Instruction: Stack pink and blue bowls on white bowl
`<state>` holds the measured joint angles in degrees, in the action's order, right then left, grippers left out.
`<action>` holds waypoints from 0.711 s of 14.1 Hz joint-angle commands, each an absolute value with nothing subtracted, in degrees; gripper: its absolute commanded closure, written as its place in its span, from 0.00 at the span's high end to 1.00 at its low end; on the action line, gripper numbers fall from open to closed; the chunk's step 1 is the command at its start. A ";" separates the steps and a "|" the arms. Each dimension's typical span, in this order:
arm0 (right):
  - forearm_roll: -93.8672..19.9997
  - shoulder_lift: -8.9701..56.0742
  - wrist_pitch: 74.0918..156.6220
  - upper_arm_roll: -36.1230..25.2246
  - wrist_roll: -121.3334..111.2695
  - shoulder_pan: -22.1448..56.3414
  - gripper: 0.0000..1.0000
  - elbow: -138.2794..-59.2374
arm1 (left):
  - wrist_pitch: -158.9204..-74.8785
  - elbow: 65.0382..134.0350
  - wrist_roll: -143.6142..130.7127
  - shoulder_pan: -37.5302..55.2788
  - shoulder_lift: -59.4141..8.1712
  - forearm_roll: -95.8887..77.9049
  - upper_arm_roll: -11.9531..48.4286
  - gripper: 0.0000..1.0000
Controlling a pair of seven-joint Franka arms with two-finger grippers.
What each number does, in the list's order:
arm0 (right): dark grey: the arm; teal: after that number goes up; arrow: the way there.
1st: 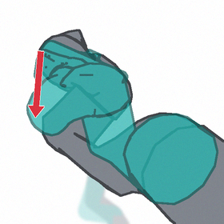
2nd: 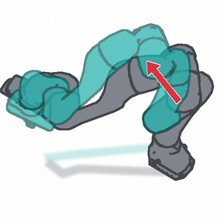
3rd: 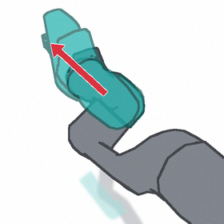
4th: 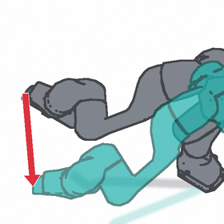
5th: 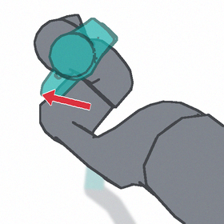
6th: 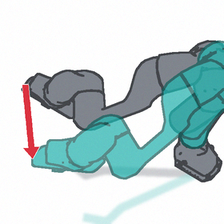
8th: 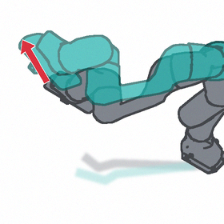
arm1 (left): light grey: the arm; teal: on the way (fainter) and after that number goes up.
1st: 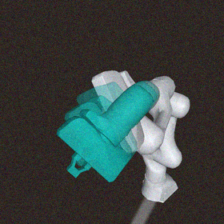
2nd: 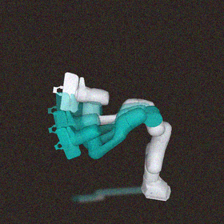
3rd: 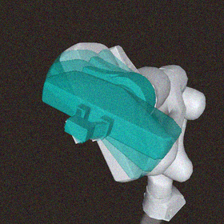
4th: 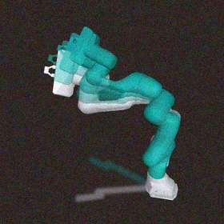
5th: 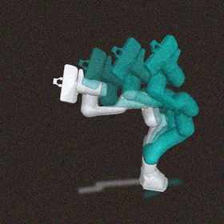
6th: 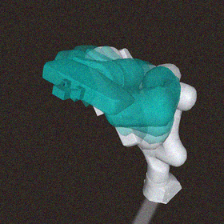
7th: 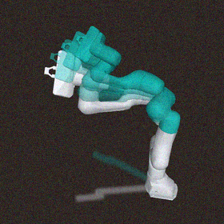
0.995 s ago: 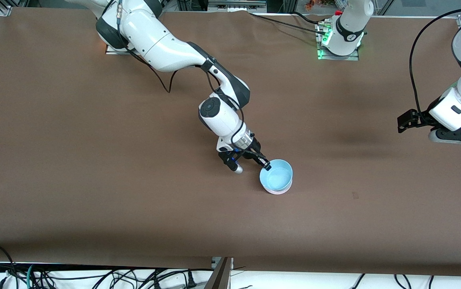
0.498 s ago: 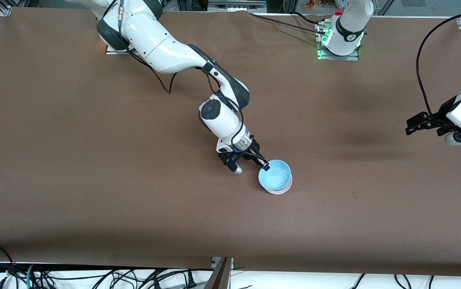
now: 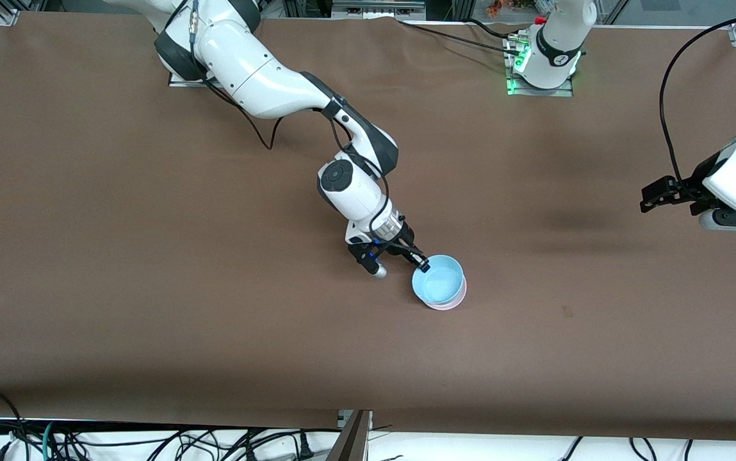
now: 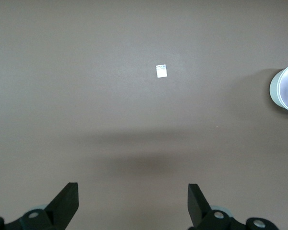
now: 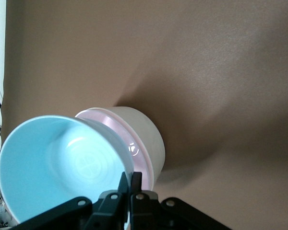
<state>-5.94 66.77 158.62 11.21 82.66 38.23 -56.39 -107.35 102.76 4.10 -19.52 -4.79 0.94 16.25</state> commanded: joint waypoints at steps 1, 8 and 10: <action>-5.54 68.38 159.00 10.99 82.35 38.67 0.00 -53.96 | -105.91 101.34 4.92 -19.78 -5.19 -0.26 16.35 1.00; -5.62 68.20 159.08 11.07 82.53 38.67 0.28 -53.79 | -105.91 101.34 5.27 -19.78 -5.19 -0.26 16.35 1.00; -5.62 67.94 159.08 11.07 82.79 38.67 0.34 -53.79 | -105.91 101.34 5.27 -19.78 -5.19 -0.26 16.35 1.00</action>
<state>-5.93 66.89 158.72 11.16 82.62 38.26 -56.03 -107.24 102.76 4.10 -19.52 -4.79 0.94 16.25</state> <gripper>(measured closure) 0.678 0.000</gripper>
